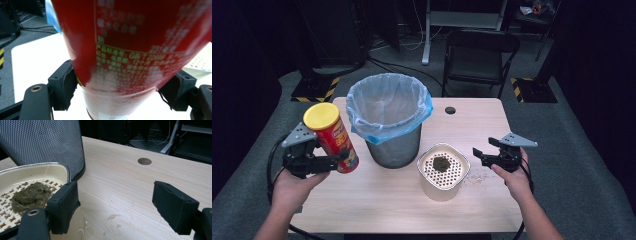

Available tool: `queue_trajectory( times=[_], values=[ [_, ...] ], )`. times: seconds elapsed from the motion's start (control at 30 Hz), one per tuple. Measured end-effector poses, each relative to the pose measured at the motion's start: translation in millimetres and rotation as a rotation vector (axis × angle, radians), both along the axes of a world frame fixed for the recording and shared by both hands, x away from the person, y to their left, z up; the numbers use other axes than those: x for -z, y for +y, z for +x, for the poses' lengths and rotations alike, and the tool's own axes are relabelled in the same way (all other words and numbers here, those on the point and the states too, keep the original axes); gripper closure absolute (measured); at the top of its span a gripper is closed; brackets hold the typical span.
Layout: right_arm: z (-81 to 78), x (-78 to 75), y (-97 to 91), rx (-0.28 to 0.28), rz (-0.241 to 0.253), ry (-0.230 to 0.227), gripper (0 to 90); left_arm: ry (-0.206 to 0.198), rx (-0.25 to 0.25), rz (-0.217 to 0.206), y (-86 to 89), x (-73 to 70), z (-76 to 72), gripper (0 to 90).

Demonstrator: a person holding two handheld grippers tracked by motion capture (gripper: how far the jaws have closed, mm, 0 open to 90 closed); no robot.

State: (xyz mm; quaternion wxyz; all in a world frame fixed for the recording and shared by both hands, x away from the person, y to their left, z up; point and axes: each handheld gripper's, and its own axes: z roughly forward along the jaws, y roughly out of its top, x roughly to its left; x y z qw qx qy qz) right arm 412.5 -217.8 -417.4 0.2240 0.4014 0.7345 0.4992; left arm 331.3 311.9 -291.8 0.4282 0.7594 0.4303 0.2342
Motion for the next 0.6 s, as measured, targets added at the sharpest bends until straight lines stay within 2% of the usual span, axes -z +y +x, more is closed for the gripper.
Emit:
queue_trajectory(
  times=[0.27,0.4,0.47,0.6],
  values=[
    [-1.4,0.1,-3.7,0.005,0.004,-0.003,21.0,0.003,0.020,0.000,1.2,-57.9,12.2,23.4],
    [-1.9,1.7,-3.9,0.003,-0.004,0.000,21.0,0.012,0.027,0.010,-1.4,-78.1,19.6,23.5],
    [-2.0,1.9,-4.2,0.005,-0.004,0.001,21.0,0.003,0.027,0.014,-3.9,-90.3,25.4,23.5],
    [-2.0,1.9,-5.4,0.015,0.009,-0.002,21.0,-0.003,0.038,0.013,-8.9,-105.1,36.2,23.4]
  ],
)
